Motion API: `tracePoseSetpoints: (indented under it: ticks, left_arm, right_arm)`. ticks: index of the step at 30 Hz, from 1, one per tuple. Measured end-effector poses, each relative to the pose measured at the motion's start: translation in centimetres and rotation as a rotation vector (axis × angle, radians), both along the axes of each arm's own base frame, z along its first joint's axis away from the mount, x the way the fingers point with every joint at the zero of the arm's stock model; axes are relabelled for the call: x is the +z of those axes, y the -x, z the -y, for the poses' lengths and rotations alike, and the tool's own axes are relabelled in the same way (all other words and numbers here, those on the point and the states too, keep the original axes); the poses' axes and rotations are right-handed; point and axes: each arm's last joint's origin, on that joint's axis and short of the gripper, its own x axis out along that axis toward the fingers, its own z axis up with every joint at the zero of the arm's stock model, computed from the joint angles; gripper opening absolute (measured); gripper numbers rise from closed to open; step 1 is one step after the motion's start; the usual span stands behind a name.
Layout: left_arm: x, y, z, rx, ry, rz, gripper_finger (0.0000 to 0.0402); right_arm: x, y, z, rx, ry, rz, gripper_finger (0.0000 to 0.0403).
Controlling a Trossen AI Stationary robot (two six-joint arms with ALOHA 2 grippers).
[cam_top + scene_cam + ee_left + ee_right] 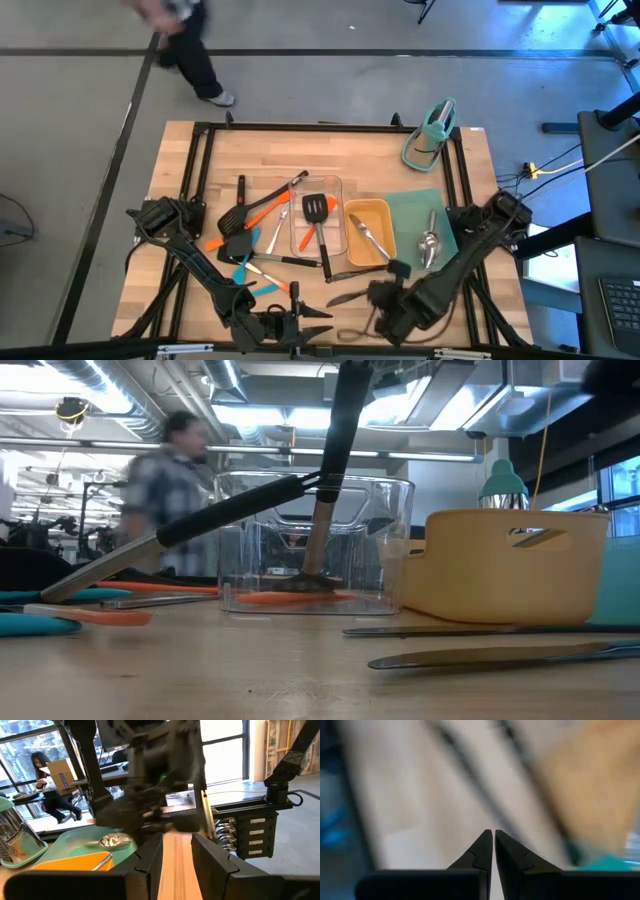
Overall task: Pick & Place Kitchen Items
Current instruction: Adjust the black table knife
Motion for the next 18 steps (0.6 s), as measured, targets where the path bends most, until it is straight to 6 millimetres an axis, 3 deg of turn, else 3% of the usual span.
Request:
tracePoseSetpoints:
  ticks: [4, 8, 13, 18]
  left_arm:
    - [-0.1, 0.0, 0.2, -0.062, 0.001, -0.014, 0.0097]
    - [-0.4, -0.1, 0.3, -0.151, 0.035, -0.036, 0.0097]
    - [-1.6, -1.2, -0.8, -0.121, 0.105, -0.111, 0.0097]
    - [-3.7, -2.6, -2.2, -0.064, 0.115, -0.192, 0.0097]
  right_arm:
    - [0.2, 1.1, -2.6, 0.181, -0.126, 0.000, 0.0024]
    - [0.2, 2.7, -3.9, 0.242, -0.093, 0.034, 0.0024]
    - [-1.0, 4.1, -4.0, 0.239, 0.048, 0.135, 0.0024]
    - [-3.1, 4.3, -3.6, 0.219, -0.007, 0.112, 0.0024]
